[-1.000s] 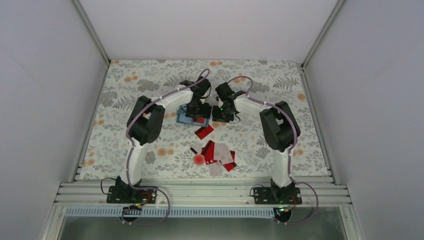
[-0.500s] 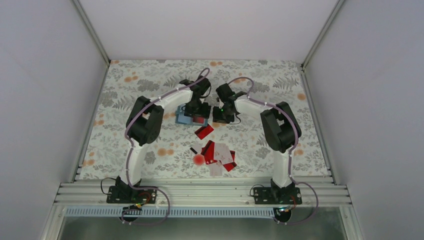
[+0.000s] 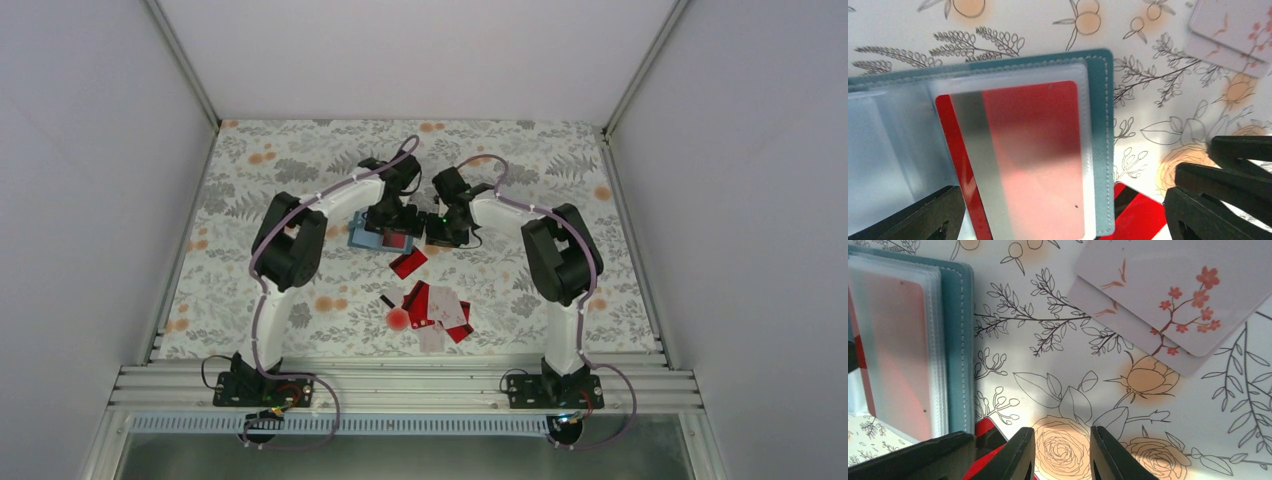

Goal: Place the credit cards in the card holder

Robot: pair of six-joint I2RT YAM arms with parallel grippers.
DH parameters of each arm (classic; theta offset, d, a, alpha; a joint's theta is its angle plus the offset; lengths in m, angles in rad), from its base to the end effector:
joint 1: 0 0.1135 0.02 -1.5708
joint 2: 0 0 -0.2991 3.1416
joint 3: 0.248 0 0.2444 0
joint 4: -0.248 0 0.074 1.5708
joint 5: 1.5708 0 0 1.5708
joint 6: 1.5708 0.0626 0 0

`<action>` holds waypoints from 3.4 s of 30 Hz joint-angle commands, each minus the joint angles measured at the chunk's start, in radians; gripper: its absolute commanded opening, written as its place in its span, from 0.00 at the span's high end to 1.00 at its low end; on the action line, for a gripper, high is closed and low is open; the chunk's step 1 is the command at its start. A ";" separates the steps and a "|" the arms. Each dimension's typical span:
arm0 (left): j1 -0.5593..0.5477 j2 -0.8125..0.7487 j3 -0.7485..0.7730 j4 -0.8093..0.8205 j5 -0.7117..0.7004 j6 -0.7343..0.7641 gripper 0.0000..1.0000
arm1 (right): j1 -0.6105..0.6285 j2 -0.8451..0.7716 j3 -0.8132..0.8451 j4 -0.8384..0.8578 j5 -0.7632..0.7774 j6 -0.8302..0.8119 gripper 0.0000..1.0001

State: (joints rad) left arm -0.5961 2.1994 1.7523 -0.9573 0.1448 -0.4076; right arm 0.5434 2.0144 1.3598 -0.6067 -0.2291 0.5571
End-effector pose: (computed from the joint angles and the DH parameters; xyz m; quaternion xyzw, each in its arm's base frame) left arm 0.3739 -0.2646 0.1730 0.0995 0.9890 -0.1031 0.0380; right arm 0.3470 0.2262 0.1584 -0.0109 0.9817 0.1763 0.0715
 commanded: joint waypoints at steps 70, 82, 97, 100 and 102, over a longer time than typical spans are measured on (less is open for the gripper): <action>0.232 -0.497 -0.482 0.322 0.339 0.293 0.39 | -0.051 -0.127 -0.056 -0.048 -0.108 0.008 0.50; 0.030 -0.613 -0.574 0.250 0.153 0.221 0.20 | -0.041 -0.380 -0.194 -0.194 0.121 0.084 0.41; -0.325 -0.430 -0.347 0.031 -0.135 -0.227 0.05 | -0.071 -0.605 -0.245 -0.343 0.354 0.155 0.10; -0.388 -0.318 -0.240 -0.042 -0.151 -0.333 0.04 | -0.090 -0.657 -0.246 -0.386 0.406 0.166 0.05; -0.428 -0.233 -0.170 -0.073 -0.147 -0.392 0.05 | -0.104 -0.695 -0.248 -0.400 0.421 0.158 0.04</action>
State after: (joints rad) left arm -0.9623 1.8454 1.4769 -0.9218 0.0486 -0.6186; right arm 0.4679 1.3911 1.1240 -0.9436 0.0994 0.6991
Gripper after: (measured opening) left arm 0.956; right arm 0.952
